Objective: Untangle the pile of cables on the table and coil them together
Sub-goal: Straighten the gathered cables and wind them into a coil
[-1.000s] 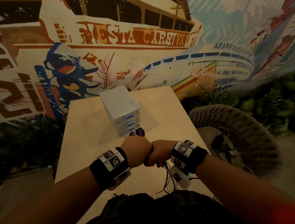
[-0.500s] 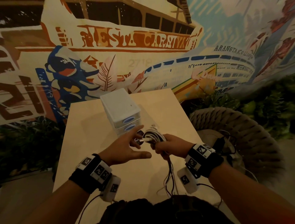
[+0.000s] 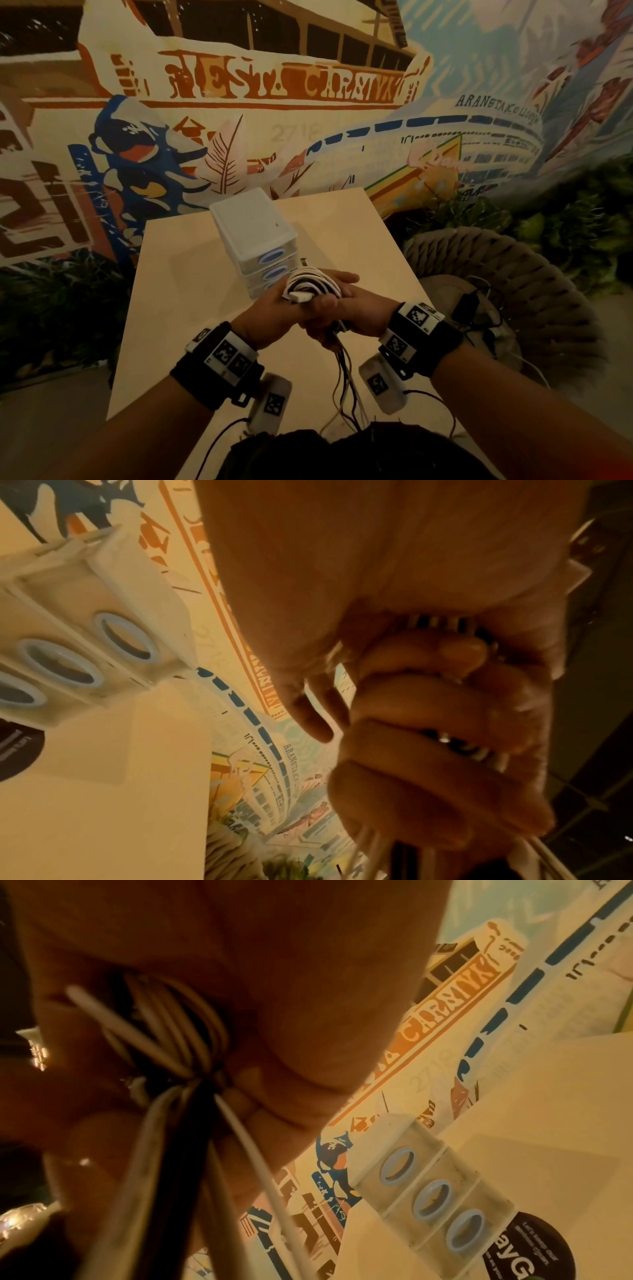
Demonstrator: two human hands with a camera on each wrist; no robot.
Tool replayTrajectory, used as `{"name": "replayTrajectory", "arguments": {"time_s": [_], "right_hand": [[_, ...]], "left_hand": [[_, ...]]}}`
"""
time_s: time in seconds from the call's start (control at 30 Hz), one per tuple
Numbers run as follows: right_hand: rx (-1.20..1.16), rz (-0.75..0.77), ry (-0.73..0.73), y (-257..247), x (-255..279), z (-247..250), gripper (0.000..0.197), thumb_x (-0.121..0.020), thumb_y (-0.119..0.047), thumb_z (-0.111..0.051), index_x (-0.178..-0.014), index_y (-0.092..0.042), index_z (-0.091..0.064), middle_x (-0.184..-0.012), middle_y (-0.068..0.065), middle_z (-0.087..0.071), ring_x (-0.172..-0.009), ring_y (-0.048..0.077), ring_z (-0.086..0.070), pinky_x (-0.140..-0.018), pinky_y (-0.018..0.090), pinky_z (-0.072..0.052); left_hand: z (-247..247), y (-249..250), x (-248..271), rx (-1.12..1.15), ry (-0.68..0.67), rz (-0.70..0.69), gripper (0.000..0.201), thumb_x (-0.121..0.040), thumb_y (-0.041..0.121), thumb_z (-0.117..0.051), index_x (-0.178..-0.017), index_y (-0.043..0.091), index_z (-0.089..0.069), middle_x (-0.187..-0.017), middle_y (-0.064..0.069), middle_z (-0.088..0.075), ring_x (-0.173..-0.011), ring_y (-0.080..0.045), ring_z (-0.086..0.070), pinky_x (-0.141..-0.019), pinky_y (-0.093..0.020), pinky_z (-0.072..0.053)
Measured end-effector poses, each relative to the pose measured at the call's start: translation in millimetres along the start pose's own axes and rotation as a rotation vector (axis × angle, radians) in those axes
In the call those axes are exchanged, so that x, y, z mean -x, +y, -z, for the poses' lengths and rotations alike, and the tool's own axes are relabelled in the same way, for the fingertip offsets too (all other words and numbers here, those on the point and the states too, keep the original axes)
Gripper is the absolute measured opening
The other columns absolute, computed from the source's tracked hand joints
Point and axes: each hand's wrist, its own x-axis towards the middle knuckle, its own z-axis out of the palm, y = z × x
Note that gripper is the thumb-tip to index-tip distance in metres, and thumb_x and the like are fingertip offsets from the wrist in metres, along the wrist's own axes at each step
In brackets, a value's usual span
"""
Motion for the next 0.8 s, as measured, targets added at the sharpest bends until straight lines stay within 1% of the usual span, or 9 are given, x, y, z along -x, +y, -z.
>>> {"name": "replayTrajectory", "arguments": {"time_s": [0.07,0.2,0.23,0.3,0.4,0.53,0.63,0.73,0.8], "right_hand": [[-0.009,-0.010,-0.036,-0.1,-1.2,2.1,0.033,-0.082,-0.015,-0.065,-0.111,0.001,-0.061,-0.079,0.013,-0.067,-0.065,0.025,-0.066,-0.059,0.033,-0.057],[0.131,-0.110,-0.103,12.1,0.5,11.0,0.019,-0.092,-0.008,-0.068,-0.109,-0.011,-0.062,-0.089,0.012,-0.068,-0.078,0.027,-0.069,-0.079,0.045,-0.059],[0.230,-0.164,-0.123,18.8,0.4,12.8,0.012,-0.096,-0.015,-0.065,-0.106,-0.009,-0.061,-0.085,0.009,-0.067,-0.077,0.023,-0.068,-0.084,0.048,-0.058],[0.345,-0.265,-0.108,33.4,1.9,12.2,0.027,-0.097,-0.039,-0.060,-0.091,-0.012,-0.063,-0.075,0.004,-0.061,-0.068,0.019,-0.063,-0.090,0.053,-0.057],[0.292,-0.321,0.037,49.6,5.9,15.4,0.038,-0.097,-0.052,-0.058,-0.078,-0.019,-0.057,-0.064,-0.001,-0.045,-0.057,0.016,-0.048,-0.078,0.046,-0.058],[0.264,-0.301,0.120,48.3,16.6,25.0,0.038,-0.105,-0.046,-0.045,-0.088,-0.014,-0.056,-0.063,-0.001,-0.034,-0.055,0.015,-0.034,-0.059,0.031,-0.042],[0.258,-0.321,0.151,44.8,20.2,29.2,0.041,-0.107,-0.044,-0.041,-0.093,-0.010,-0.058,-0.060,-0.001,-0.032,-0.052,0.014,-0.029,-0.052,0.027,-0.033],[0.278,-0.354,0.168,41.7,17.9,27.2,0.041,-0.108,-0.040,-0.040,-0.093,-0.009,-0.061,-0.056,-0.005,-0.035,-0.048,0.012,-0.029,-0.050,0.026,-0.030],[0.280,-0.378,0.186,39.7,16.6,26.5,0.041,-0.108,-0.039,-0.040,-0.092,-0.010,-0.064,-0.056,-0.005,-0.036,-0.048,0.012,-0.029,-0.050,0.027,-0.028]], "left_hand": [[0.1,1.1,-0.9,-0.040,0.010,-0.026,0.014,-0.090,0.028,-0.069,-0.099,0.021,-0.076,-0.128,-0.003,-0.070,-0.128,-0.021,-0.061,-0.096,-0.036,-0.055],[4.8,1.0,-0.2,-0.061,0.114,0.000,0.016,-0.092,0.025,-0.067,-0.100,0.012,-0.073,-0.114,-0.010,-0.075,-0.113,-0.028,-0.069,-0.096,-0.053,-0.056],[6.6,1.8,0.6,-0.013,0.141,0.006,0.013,-0.092,0.026,-0.066,-0.097,0.016,-0.073,-0.106,-0.013,-0.076,-0.105,-0.033,-0.071,-0.093,-0.055,-0.057],[11.5,3.0,1.9,0.025,0.187,0.015,0.011,-0.092,0.030,-0.064,-0.089,0.022,-0.073,-0.092,-0.015,-0.075,-0.091,-0.041,-0.070,-0.089,-0.066,-0.054],[23.0,1.5,4.0,-0.022,0.254,0.021,0.013,-0.089,0.031,-0.064,-0.081,0.023,-0.070,-0.079,-0.014,-0.071,-0.076,-0.039,-0.067,-0.077,-0.070,-0.051],[37.9,0.8,6.5,-0.288,0.224,0.067,0.023,-0.090,0.021,-0.069,-0.069,0.014,-0.064,-0.068,-0.015,-0.068,-0.060,-0.025,-0.062,-0.058,-0.041,-0.051],[40.6,-2.4,7.2,-0.529,0.168,0.089,0.031,-0.087,0.025,-0.082,-0.064,0.021,-0.062,-0.063,-0.001,-0.065,-0.059,-0.012,-0.061,-0.062,-0.029,-0.051],[36.2,-11.3,4.0,-0.818,0.064,0.067,0.042,-0.085,0.037,-0.079,-0.060,0.037,-0.045,-0.061,0.012,-0.052,-0.060,-0.008,-0.050,-0.065,-0.034,-0.044],[36.1,-17.8,3.1,-0.877,0.066,0.059,0.031,-0.083,0.031,-0.078,-0.069,0.042,-0.053,-0.068,0.020,-0.057,-0.067,-0.001,-0.054,-0.067,-0.034,-0.045]]}}
